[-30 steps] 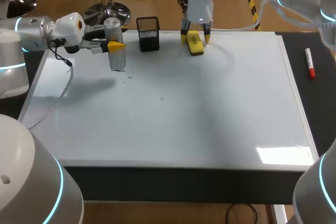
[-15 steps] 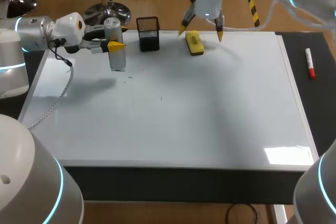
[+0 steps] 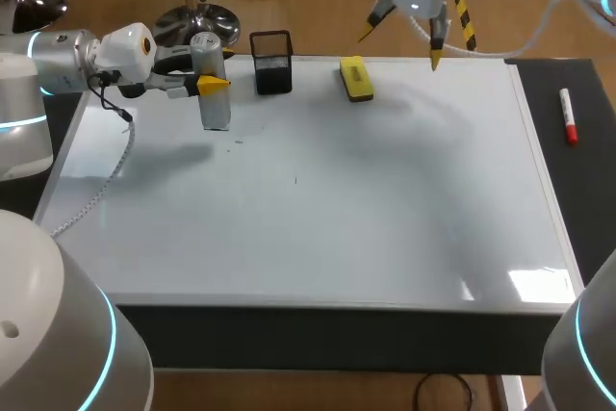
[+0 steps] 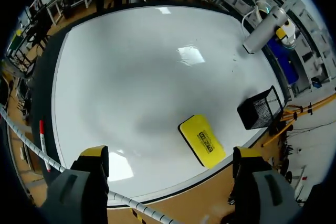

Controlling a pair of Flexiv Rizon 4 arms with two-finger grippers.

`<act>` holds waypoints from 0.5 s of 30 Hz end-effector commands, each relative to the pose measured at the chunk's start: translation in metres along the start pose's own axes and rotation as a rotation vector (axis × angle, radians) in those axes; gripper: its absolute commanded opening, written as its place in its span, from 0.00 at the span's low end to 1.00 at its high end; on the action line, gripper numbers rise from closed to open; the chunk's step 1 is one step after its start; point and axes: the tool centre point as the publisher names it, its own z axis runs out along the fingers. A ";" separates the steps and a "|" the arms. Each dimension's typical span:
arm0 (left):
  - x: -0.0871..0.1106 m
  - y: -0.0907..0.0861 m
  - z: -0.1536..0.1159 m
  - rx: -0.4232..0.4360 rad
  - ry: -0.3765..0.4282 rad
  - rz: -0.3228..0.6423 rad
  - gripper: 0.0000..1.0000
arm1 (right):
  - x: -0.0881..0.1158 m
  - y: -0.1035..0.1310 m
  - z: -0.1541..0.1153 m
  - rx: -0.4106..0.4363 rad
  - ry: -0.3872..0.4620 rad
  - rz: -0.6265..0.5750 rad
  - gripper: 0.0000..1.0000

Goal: Pick up the inspection probe, press it on each red-marked spot on the whiteboard one by one, put down the probe, pick up the eraser, and wipe off all the red marks.

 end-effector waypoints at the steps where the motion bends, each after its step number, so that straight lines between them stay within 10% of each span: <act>1: 0.000 -0.001 0.000 0.000 -0.001 0.002 0.00 | 0.017 0.023 -0.027 0.162 -0.027 0.063 1.00; 15: 0.000 -0.001 0.000 0.000 -0.001 0.002 0.00 | 0.026 0.017 -0.057 0.097 -0.133 0.288 1.00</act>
